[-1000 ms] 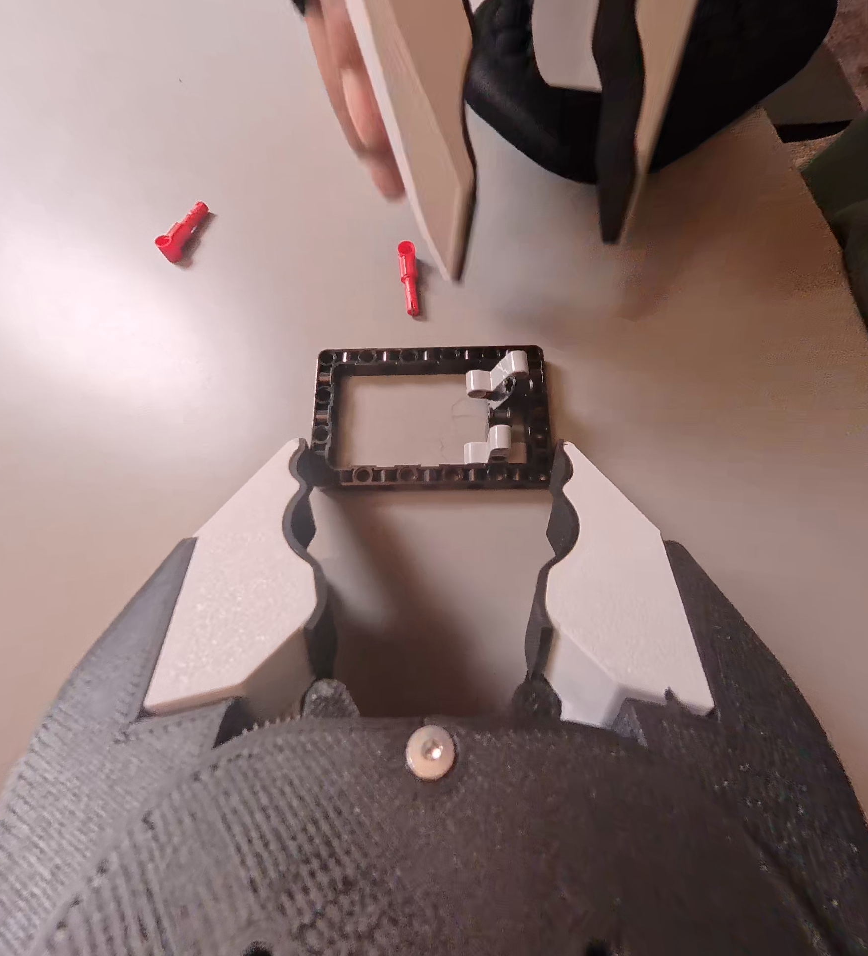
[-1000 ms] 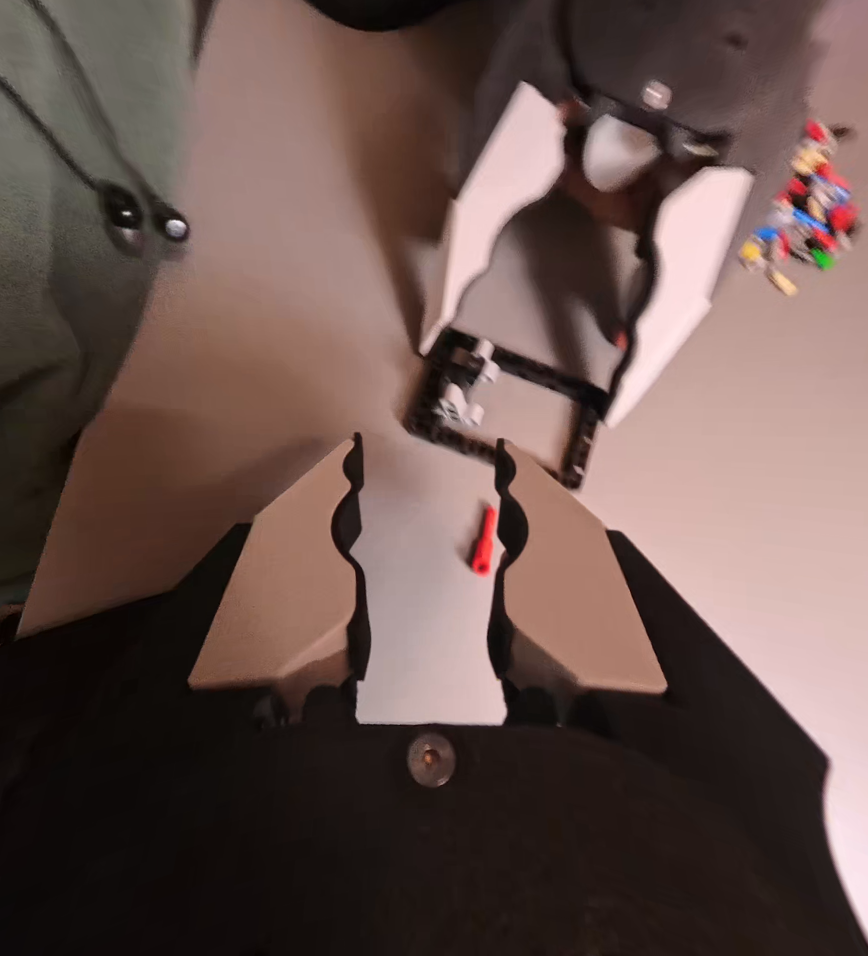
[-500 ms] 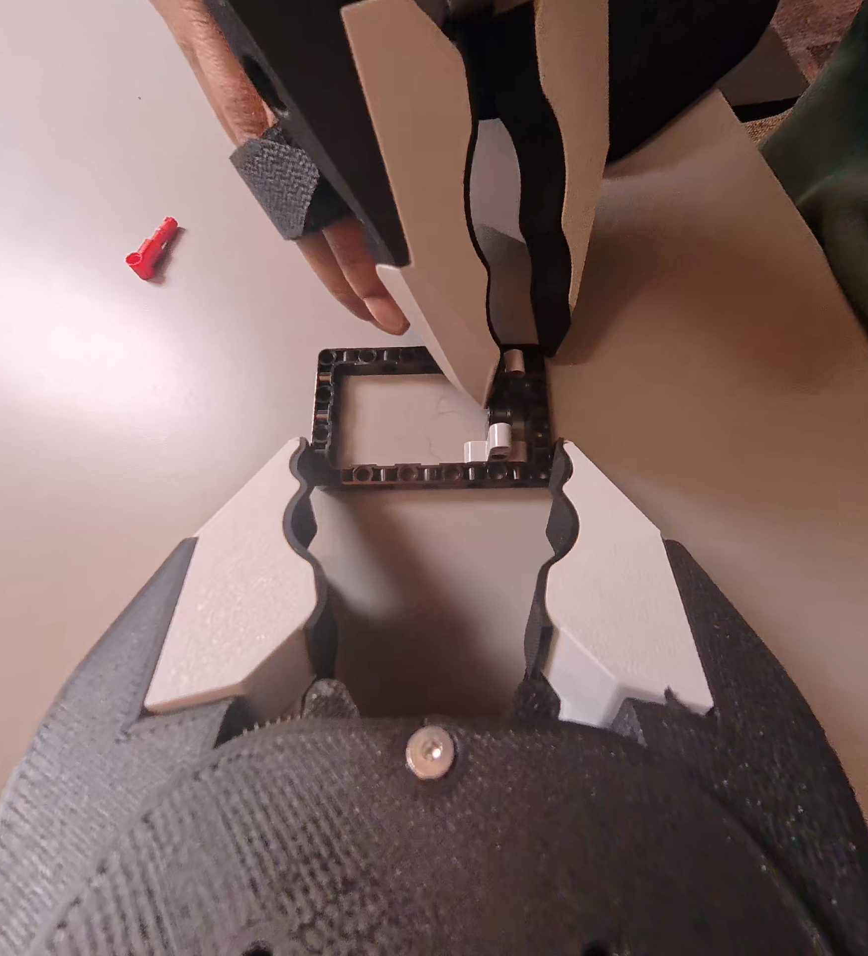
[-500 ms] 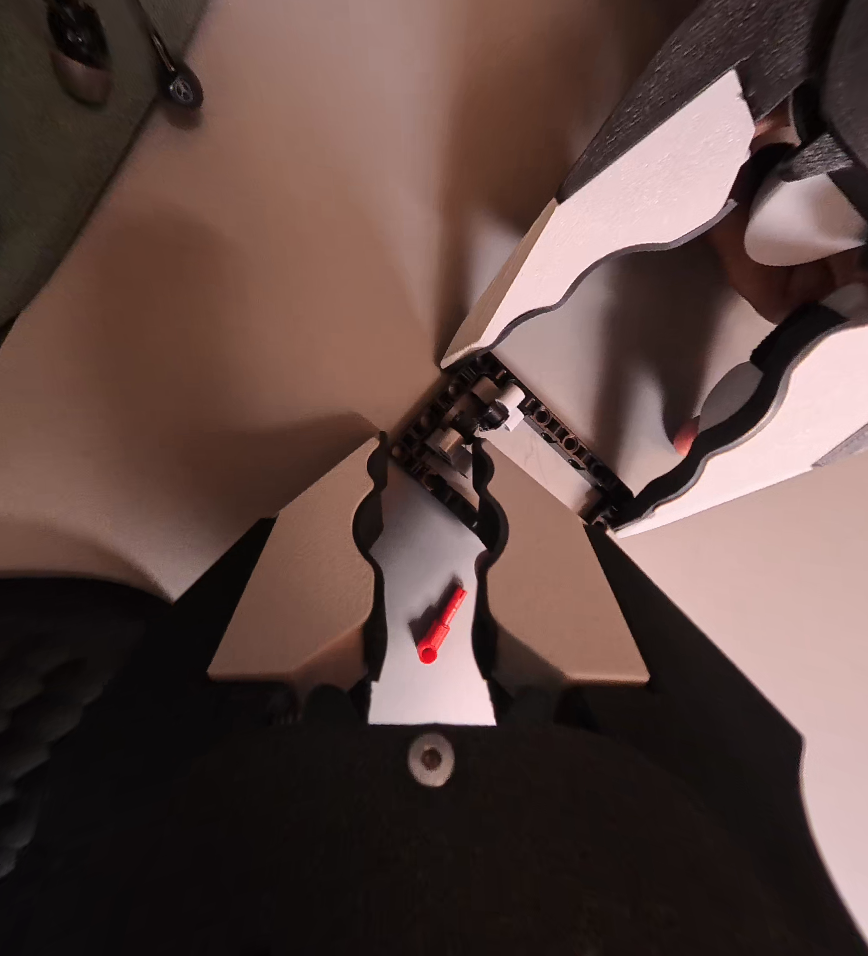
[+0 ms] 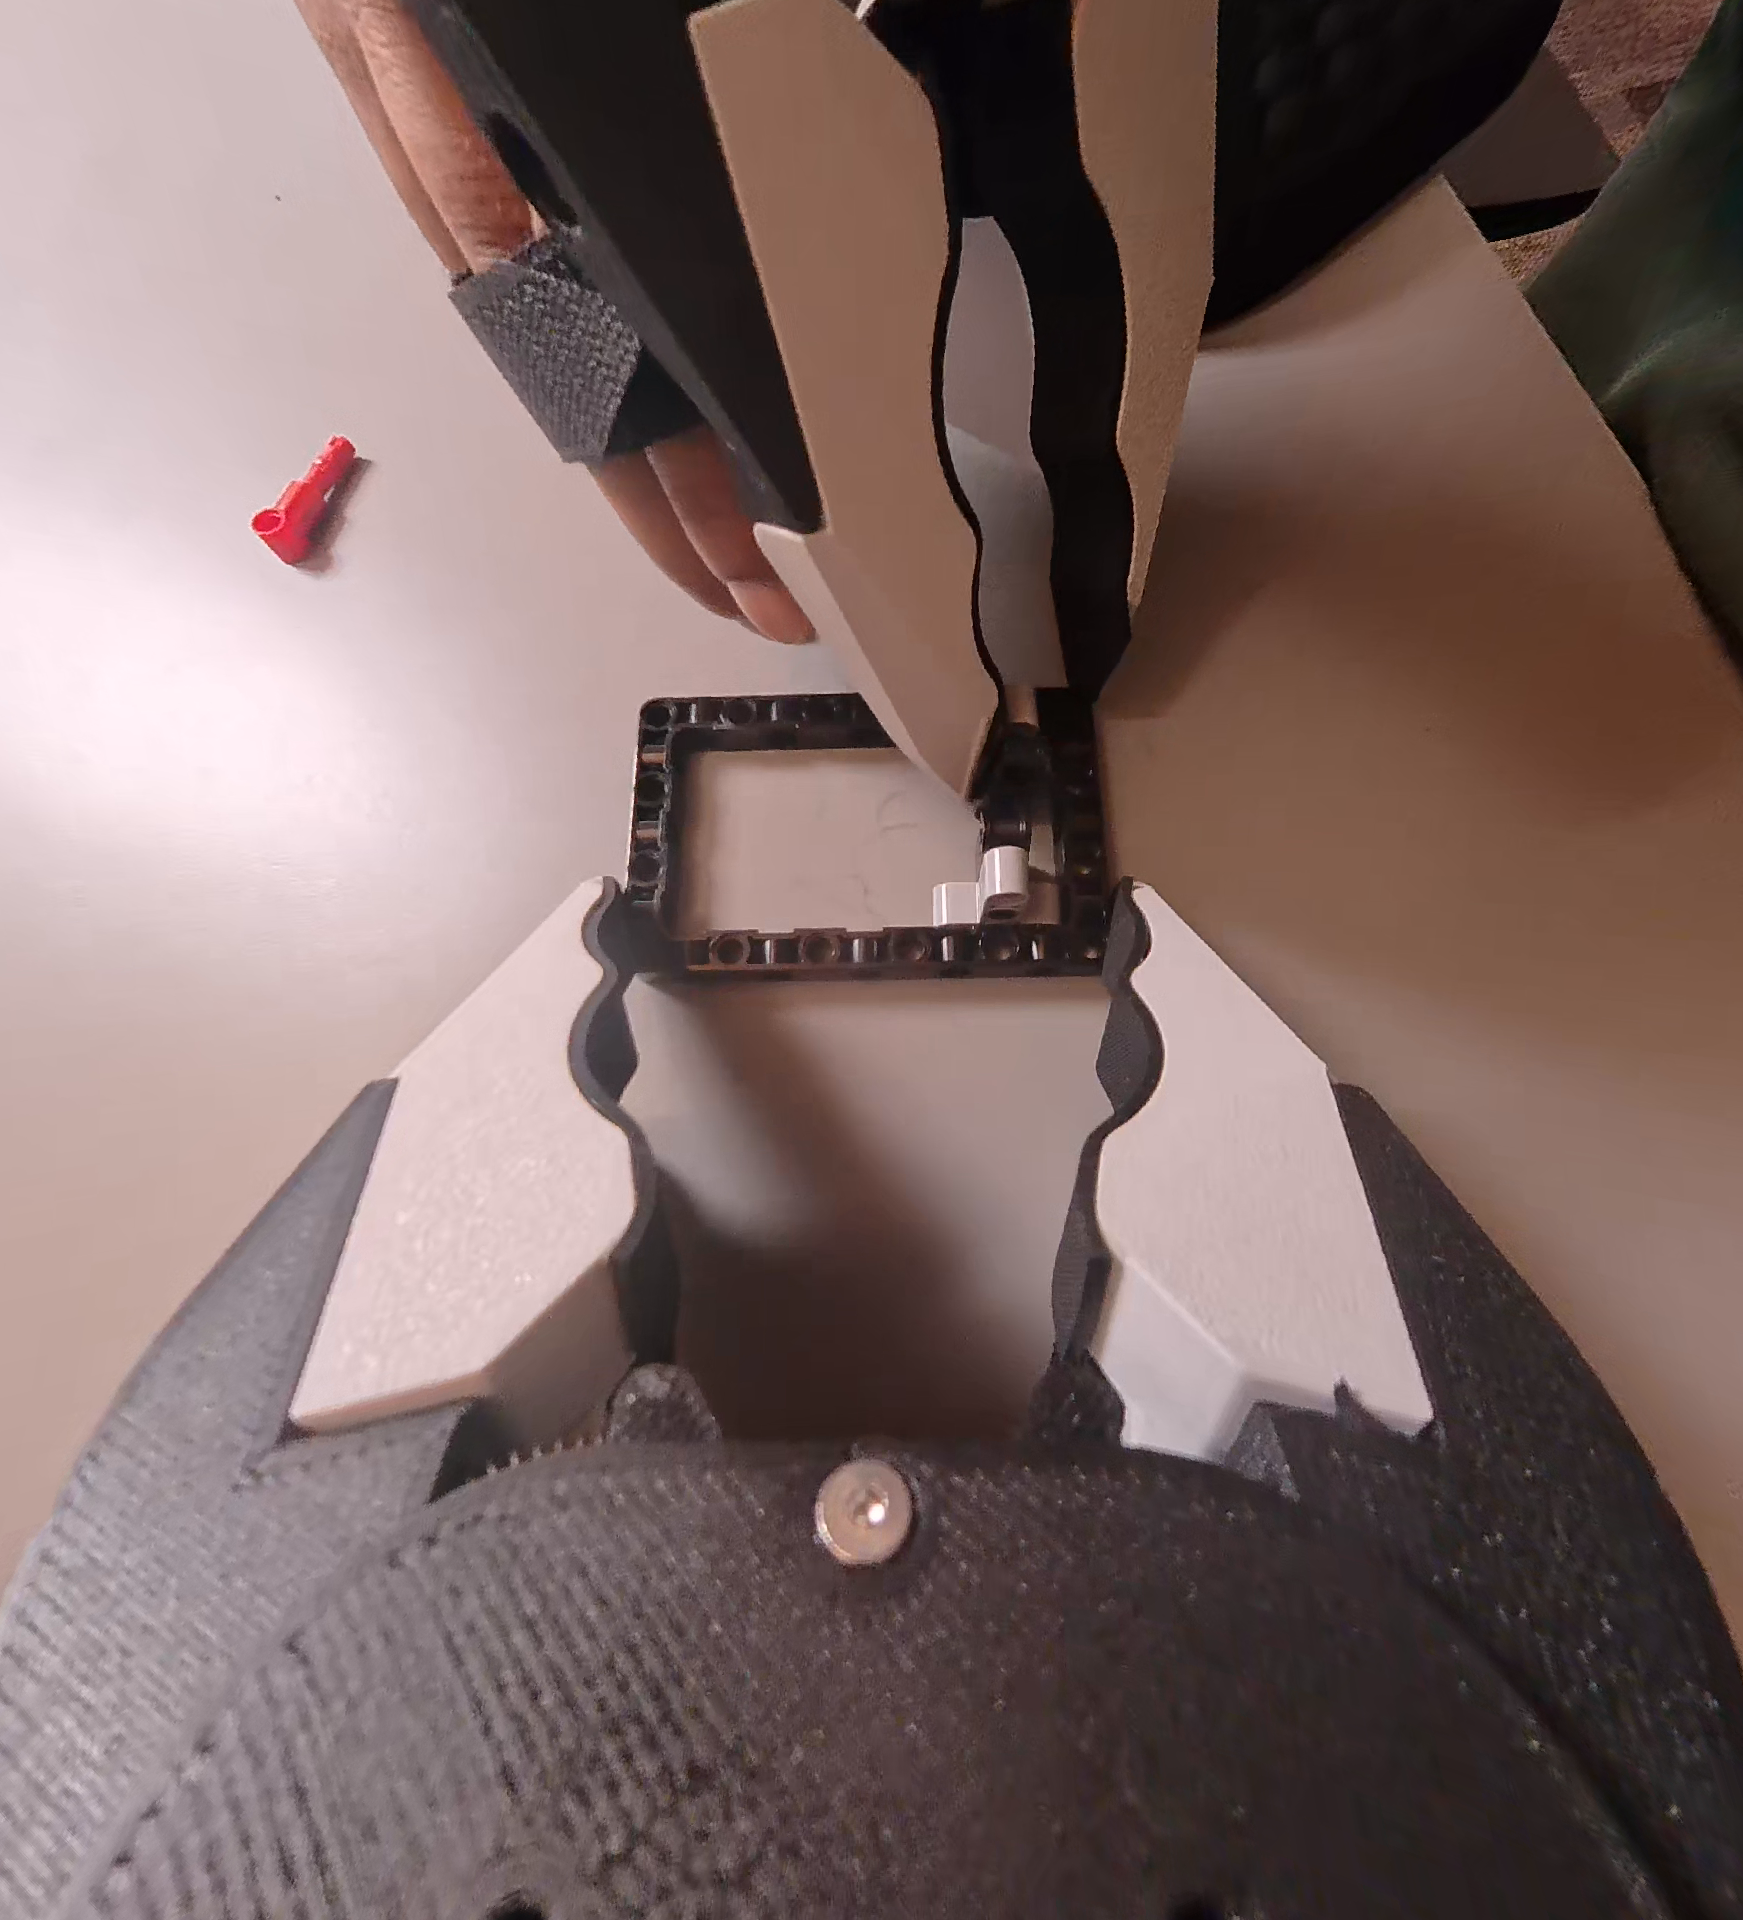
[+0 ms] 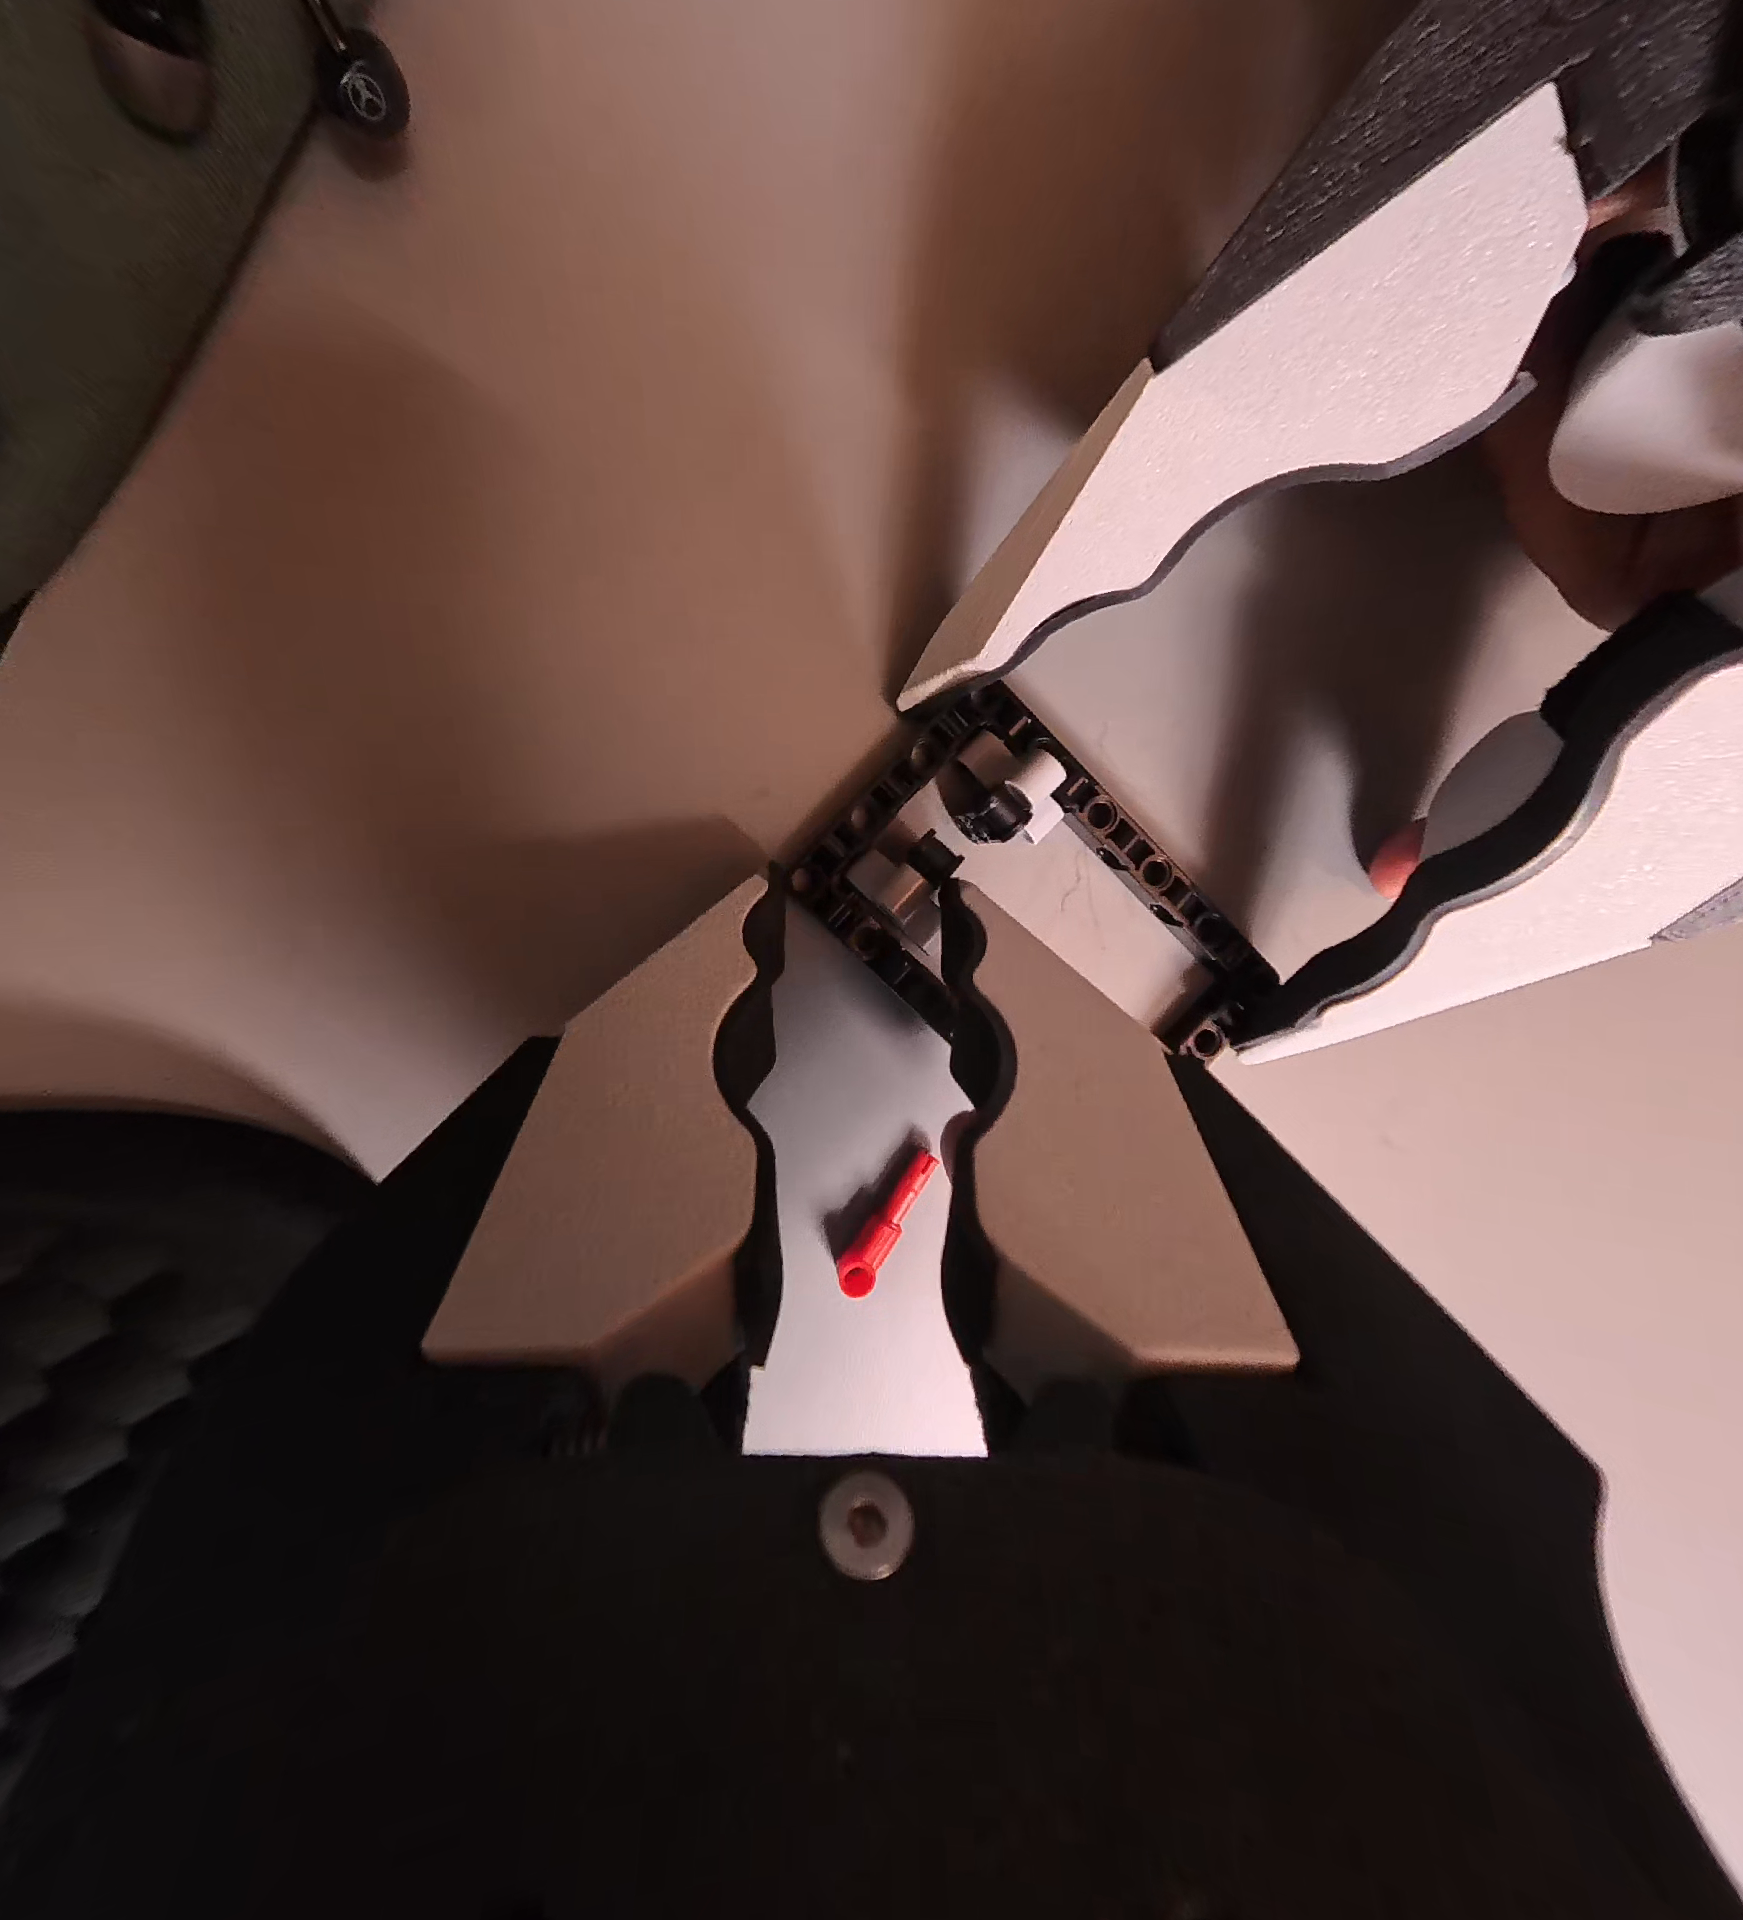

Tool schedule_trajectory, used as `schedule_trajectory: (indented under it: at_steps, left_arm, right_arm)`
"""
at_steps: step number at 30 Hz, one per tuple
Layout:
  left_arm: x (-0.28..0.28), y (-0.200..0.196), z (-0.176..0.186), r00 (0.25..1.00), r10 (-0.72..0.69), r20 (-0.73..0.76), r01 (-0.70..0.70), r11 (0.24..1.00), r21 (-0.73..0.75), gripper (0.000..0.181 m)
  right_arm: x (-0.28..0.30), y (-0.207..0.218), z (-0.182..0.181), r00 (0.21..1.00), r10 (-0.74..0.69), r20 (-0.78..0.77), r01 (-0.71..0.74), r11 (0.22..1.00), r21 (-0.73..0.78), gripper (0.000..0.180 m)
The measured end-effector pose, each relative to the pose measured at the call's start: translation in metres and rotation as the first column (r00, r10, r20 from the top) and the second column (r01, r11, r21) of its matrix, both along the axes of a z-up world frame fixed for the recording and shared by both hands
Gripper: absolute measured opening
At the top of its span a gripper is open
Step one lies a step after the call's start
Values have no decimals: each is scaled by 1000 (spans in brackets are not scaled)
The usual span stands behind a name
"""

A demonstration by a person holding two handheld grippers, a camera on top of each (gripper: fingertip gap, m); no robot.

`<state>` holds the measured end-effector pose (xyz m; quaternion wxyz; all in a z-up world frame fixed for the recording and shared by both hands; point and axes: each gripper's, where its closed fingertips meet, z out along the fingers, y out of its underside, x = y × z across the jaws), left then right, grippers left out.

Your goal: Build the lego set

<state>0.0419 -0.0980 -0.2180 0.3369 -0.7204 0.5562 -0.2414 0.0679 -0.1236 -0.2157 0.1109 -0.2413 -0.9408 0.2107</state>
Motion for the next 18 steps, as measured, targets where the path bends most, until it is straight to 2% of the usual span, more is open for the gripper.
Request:
schedule_trajectory:
  at_steps: [11, 18]
  left_arm:
    - [2, 0, 0, 1000, -8, 2, 8, 1000, 3, 92]
    - [2, 0, 0, 1000, -13, 7, 13, 1000, -2, 92]
  right_arm:
    - [2, 0, 0, 999, -34, 10, 34, 999, -21, 28]
    - [2, 0, 0, 1000, -5, 3, 5, 1000, 18, 32]
